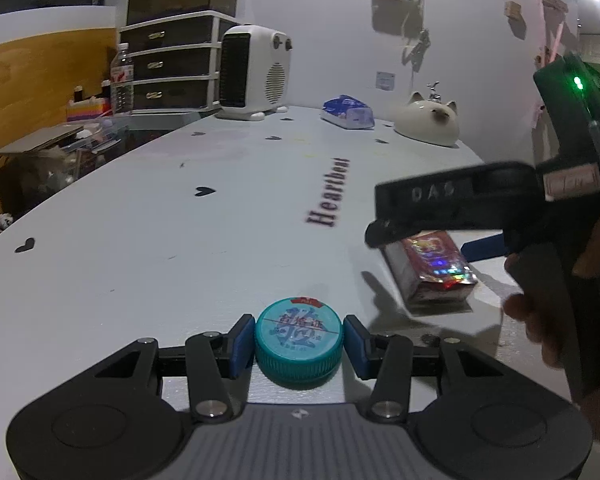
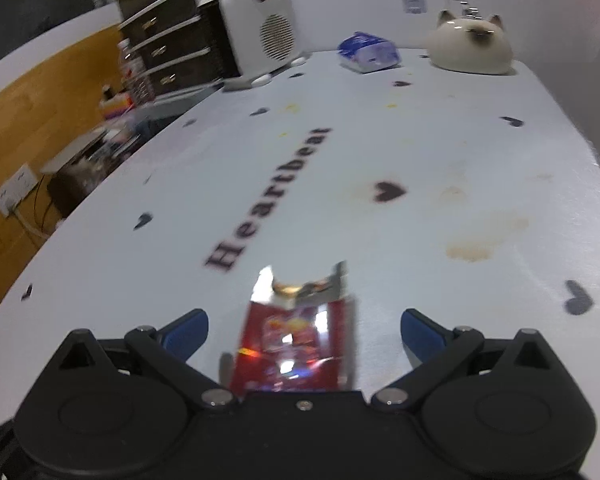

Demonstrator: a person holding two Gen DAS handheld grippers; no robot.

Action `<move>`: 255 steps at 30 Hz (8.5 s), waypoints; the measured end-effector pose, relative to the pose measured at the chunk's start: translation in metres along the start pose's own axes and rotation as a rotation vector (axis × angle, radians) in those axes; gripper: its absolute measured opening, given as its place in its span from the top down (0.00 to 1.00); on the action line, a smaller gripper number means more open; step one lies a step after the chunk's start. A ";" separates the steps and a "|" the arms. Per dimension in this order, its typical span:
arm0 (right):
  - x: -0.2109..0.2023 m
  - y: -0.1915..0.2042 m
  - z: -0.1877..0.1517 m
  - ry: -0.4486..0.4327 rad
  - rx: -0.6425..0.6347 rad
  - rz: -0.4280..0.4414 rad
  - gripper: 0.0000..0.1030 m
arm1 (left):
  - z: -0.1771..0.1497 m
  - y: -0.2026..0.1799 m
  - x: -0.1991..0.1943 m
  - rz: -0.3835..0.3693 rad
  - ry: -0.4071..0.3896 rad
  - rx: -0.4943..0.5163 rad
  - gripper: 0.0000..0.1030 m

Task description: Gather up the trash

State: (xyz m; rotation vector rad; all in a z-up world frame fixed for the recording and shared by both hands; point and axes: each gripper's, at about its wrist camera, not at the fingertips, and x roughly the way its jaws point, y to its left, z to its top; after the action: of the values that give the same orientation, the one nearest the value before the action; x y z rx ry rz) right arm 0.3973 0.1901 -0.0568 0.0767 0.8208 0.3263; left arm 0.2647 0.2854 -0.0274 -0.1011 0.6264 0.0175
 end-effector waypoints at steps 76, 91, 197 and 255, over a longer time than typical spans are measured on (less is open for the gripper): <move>-0.331 -0.291 -0.249 -0.250 0.017 -0.243 0.49 | -0.129 -0.322 -0.152 -0.292 -0.097 0.167 0.52; -0.298 -0.396 -0.334 -0.104 0.198 -0.314 0.49 | -0.205 -0.413 -0.064 -0.384 0.172 0.248 0.52; -0.181 -0.464 -0.376 0.119 0.399 -0.356 0.04 | -0.248 -0.410 0.079 -0.228 0.507 0.264 0.00; -0.419 -0.261 -0.338 -0.174 0.192 -0.418 0.00 | -0.172 -0.293 -0.212 -0.223 0.123 0.206 0.00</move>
State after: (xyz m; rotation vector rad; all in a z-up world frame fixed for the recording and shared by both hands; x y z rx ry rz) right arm -0.0484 -0.2092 -0.0423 0.1088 0.6732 -0.1530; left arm 0.0065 -0.0207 -0.0159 0.0281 0.7334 -0.2705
